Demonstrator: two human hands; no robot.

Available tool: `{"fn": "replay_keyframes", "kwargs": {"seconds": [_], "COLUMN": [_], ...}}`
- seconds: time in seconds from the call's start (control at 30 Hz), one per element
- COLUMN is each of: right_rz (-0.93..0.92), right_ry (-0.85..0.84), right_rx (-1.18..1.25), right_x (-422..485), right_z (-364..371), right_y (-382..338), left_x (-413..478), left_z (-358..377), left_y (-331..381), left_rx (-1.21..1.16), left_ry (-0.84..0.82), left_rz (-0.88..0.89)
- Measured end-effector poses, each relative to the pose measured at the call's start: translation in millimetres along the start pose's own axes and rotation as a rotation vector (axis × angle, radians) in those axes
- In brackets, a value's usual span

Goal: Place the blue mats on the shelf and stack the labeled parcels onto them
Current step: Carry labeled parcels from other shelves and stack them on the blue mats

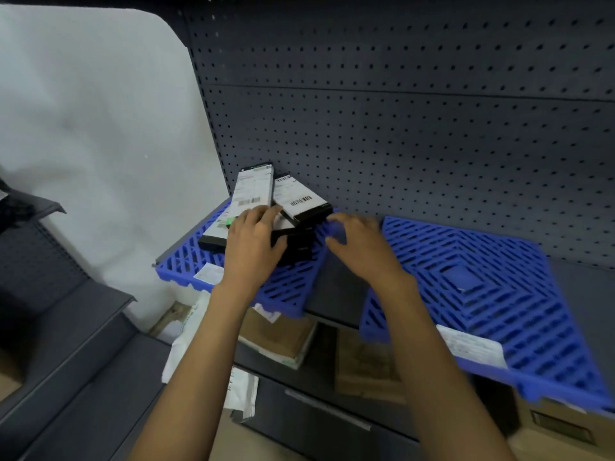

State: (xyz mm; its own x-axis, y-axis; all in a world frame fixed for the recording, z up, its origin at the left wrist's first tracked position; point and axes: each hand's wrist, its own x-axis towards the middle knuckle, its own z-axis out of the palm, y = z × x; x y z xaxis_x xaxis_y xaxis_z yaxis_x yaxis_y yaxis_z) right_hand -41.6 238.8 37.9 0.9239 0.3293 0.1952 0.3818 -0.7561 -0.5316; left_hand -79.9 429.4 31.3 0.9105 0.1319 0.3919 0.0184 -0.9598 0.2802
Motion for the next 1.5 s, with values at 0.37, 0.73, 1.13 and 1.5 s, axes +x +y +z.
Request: {"fn": "replay_keyframes", "kwargs": {"seconds": [0.37,0.73,1.13,1.5], "right_rz": [0.212,0.583,0.965,1.064], "right_ry": [0.053,0.225,0.434,0.511], "right_rx": [-0.285,-0.423,-0.424,-0.466], "right_x": [-197.2,-461.1,-644.9,-682.7], "right_z": [-101.1,-214.8,-311.5,-457.4], "right_y": [92.1,185.6,300.4,466.7], "left_x": [-111.0,-254.1,-348.1,-326.7], "left_z": [8.2,26.3,76.6,141.3], "left_y": [166.5,400.9,633.4,872.4], "left_rx": [-0.089,-0.258,-0.434,-0.564], "left_ry": [-0.103,-0.18,-0.296,-0.324], "left_rz": [0.248,0.581,0.914,0.941]}}
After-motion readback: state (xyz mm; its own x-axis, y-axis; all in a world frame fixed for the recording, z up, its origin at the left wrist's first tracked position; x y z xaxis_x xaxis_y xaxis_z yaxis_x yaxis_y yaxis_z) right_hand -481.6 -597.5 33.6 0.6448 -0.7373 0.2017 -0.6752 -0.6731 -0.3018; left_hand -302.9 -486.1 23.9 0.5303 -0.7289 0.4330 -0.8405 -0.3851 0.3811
